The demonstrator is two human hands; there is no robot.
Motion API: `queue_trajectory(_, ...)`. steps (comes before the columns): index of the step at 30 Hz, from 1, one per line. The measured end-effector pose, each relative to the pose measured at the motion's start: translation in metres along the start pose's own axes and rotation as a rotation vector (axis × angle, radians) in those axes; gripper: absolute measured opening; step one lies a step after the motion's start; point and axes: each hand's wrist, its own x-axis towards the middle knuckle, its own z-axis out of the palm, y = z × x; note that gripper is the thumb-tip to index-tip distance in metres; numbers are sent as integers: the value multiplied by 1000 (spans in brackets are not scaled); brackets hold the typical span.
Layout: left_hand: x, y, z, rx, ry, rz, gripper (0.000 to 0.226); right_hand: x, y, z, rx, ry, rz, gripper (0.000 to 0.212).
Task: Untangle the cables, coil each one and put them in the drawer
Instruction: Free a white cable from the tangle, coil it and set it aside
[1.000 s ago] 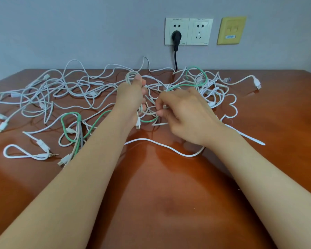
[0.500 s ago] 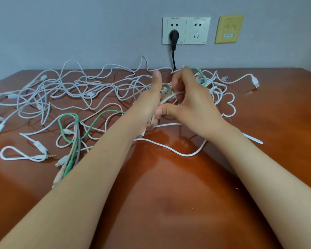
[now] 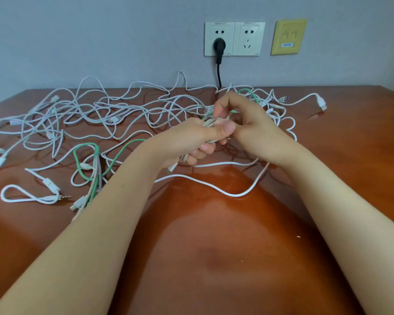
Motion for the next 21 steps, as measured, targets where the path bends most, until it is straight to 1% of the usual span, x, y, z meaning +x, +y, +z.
queue_trajectory(3, -3, -5, -7, -35, -11, 26, 29, 0, 0, -6, 56, 52, 52, 31)
queue_trajectory(8, 1, -7, -7, -129, 86, 33, 35, 2, 3, -2, -19, 142, 146, 27)
queue_trajectory(10, 3, -7, -7, -183, 127, 31, 35, 3, 2, 1, -120, 157, 138, 25)
queue_trajectory(13, 6, -7, -7, -249, 213, 30, 36, 2, 0, 2, -386, 124, 70, 16)
queue_trajectory(15, 8, -5, -6, -293, 283, 20, 37, 1, -1, 3, -524, 107, 48, 21)
queue_trajectory(18, 10, -4, -4, -316, 400, 25, 38, 1, -6, 3, -596, 77, 32, 25)
queue_trajectory(21, 14, -5, 1, -282, 519, 74, 38, 0, -12, 5, -649, 65, 0, 26)
